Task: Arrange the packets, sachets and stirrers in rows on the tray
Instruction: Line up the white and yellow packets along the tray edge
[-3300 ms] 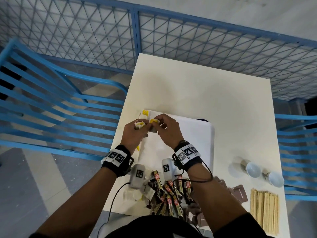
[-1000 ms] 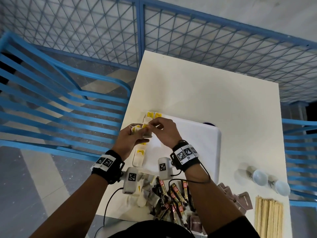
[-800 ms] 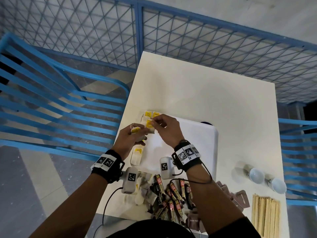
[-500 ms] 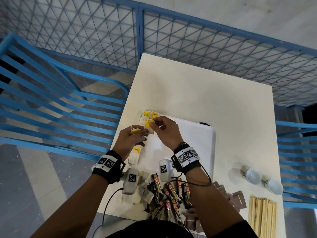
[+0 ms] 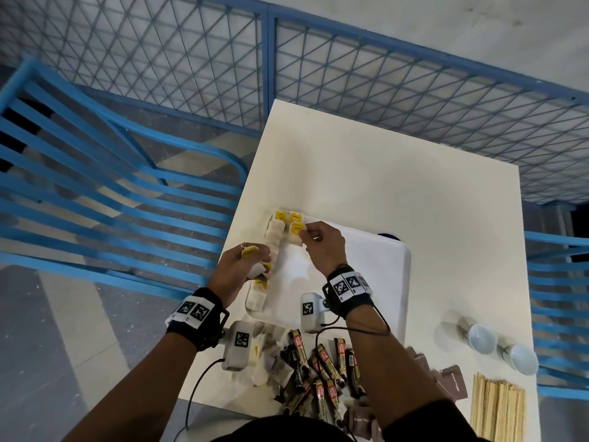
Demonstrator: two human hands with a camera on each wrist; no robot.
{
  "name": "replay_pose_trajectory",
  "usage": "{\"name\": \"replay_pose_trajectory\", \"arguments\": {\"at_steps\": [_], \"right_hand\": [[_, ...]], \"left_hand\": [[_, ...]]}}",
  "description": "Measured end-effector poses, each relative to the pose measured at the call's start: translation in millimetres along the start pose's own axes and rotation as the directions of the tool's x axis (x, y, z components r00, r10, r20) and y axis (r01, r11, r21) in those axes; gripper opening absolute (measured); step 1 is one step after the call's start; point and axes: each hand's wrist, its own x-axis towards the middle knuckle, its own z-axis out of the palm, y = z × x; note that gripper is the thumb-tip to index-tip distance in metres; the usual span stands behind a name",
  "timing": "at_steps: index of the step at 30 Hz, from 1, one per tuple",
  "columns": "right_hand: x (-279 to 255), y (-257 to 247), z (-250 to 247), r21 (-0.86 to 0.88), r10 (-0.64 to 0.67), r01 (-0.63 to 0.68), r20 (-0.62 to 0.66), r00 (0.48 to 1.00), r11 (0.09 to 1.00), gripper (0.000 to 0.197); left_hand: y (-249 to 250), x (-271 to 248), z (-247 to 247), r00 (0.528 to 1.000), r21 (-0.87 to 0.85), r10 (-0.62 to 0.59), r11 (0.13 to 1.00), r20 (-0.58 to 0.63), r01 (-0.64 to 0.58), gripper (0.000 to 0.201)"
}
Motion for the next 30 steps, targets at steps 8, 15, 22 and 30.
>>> {"name": "replay_pose_trajectory", "arguments": {"at_steps": [8, 15, 22, 30], "right_hand": [[29.8, 11.3, 23.4, -0.134, 0.086, -0.092, -0.049, 0.995, 0.987, 0.016], [33.3, 12.5, 35.0, -0.165, 0.098, -0.109, -0.077, 0.992, 0.980, 0.014], [32.2, 12.6, 31.8, -0.094, 0.139, -0.151, -0.127, 0.982, 0.984, 0.024], [30.0, 10.8, 28.7, -0.100, 0.144, -0.156, -0.118, 0.983, 0.983, 0.022]], "left_hand": [[-1.4, 7.6, -21.0, 0.999, -0.004, -0.029, 1.000, 0.029, 0.030, 0.006], [3.0, 12.9, -27.6, 0.998, -0.010, -0.050, 0.999, 0.029, 0.050, 0.007], [2.7, 16.0, -25.3, 0.995, -0.032, -0.085, 0.996, 0.044, 0.087, 0.018], [-1.2, 14.0, -26.0, 0.996, -0.016, -0.024, 1.000, 0.083, 0.025, 0.025]]}}
